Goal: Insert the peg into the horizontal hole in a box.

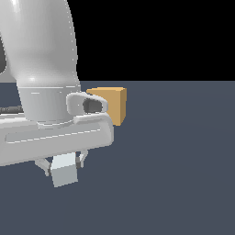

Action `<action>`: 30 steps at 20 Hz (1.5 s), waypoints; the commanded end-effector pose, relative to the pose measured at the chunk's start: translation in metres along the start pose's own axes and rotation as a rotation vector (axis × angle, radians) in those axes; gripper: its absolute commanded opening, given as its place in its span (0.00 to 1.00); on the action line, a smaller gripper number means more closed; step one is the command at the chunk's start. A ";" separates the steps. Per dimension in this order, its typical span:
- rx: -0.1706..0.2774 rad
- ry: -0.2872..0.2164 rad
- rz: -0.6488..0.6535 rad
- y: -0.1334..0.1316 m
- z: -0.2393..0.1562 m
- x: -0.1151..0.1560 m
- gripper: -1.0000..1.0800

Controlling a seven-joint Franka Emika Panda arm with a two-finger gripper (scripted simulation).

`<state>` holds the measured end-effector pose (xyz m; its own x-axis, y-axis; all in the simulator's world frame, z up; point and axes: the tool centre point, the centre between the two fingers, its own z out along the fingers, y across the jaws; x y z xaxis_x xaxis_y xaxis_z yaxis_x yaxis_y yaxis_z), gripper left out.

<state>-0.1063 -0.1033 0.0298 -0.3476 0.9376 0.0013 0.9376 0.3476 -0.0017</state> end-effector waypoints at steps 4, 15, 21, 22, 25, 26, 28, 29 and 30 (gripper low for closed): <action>-0.002 -0.001 0.104 0.002 -0.005 0.031 0.00; -0.002 -0.001 0.296 0.014 -0.011 0.089 0.00; -0.002 -0.001 0.397 0.026 -0.015 0.118 0.00; -0.002 -0.001 0.413 0.029 -0.016 0.123 0.00; -0.002 -0.001 0.460 0.035 -0.017 0.135 0.00; -0.002 -0.001 0.474 0.038 -0.018 0.139 0.00; -0.002 -0.001 0.499 0.042 -0.019 0.146 0.00; -0.002 -0.001 0.510 0.044 -0.019 0.149 0.00; -0.002 -0.001 0.521 0.046 -0.020 0.152 0.00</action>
<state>-0.1180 0.0494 0.0480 0.1456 0.9894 -0.0003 0.9893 -0.1456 -0.0019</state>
